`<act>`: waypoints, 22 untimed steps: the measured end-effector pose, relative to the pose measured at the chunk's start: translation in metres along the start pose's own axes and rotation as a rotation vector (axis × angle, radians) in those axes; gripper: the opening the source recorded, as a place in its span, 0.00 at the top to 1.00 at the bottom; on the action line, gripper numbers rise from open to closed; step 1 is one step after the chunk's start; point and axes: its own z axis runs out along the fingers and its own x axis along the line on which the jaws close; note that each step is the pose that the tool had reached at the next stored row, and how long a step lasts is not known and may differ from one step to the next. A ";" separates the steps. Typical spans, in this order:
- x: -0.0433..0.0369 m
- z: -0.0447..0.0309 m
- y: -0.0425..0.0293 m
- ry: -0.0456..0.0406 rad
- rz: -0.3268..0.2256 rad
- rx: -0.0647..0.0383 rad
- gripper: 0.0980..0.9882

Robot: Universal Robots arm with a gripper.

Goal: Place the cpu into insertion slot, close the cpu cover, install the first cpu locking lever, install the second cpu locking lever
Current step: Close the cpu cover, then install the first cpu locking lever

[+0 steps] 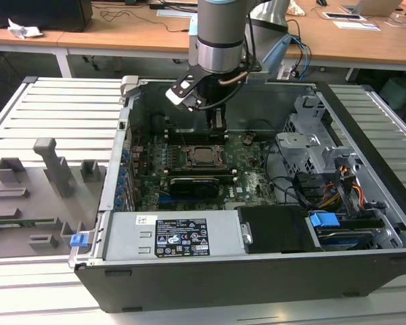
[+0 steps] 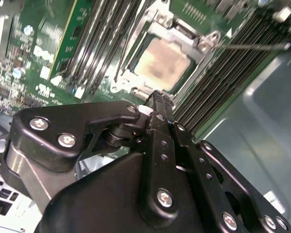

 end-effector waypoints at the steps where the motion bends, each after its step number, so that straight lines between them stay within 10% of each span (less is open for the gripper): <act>1: 0.0001 0.0003 -0.0049 0.0002 0.000 0.000 0.99; 12: 0.0002 0.0010 -0.0180 0.0000 0.000 0.000 0.99; 22: 0.0005 -0.0273 -0.0169 0.0013 -0.048 0.001 0.99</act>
